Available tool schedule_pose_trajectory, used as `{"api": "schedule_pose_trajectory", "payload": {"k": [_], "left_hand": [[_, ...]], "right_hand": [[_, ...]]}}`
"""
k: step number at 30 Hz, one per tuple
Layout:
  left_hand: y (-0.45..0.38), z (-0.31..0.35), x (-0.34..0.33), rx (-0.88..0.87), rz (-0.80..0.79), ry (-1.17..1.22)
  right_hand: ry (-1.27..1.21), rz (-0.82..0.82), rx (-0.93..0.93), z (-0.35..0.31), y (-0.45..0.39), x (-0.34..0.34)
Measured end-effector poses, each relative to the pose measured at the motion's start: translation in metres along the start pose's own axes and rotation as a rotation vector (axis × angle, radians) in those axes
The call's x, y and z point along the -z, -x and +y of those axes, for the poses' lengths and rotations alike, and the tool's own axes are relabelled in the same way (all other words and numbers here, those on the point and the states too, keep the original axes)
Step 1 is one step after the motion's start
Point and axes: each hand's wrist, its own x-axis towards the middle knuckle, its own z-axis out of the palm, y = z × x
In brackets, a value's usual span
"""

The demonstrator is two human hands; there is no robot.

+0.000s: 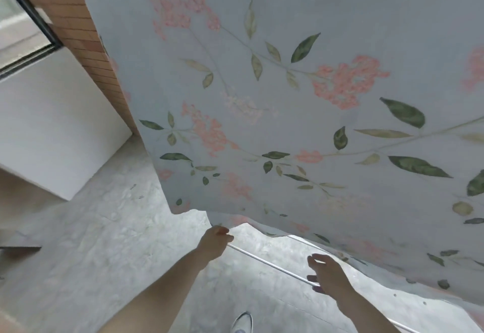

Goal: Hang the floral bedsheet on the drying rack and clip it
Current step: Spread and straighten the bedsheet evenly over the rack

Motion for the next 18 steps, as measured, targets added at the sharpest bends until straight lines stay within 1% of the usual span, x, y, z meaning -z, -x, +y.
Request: {"api": "schedule_pose_trajectory", "payload": {"k": [3, 6, 9, 14, 16, 18], "left_hand": [[-0.047, 0.0, 0.01, 0.068, 0.043, 0.14], [-0.12, -0.014, 0.006, 0.145, 0.049, 0.215], [-0.185, -0.031, -0.007, 0.19, 0.043, 0.362], [-0.235, -0.048, -0.026, 0.225, -0.02, 0.694], [-0.257, -0.054, -0.029, 0.212, -0.038, 0.818], [-0.274, -0.056, -0.032, 0.184, -0.059, 0.888]], "right_hand": [[-0.137, 0.039, -0.018, -0.015, -0.022, -0.014], [-0.234, 0.065, -0.041, -0.025, -0.078, -0.048], [-0.359, 0.062, -0.112, -0.025, -0.145, -0.091], [-0.558, 0.087, -0.176, -0.018, -0.201, -0.127], [-0.667, 0.076, -0.189, -0.014, -0.226, -0.133], [-0.787, 0.093, -0.178, -0.011, -0.246, -0.135]]}}
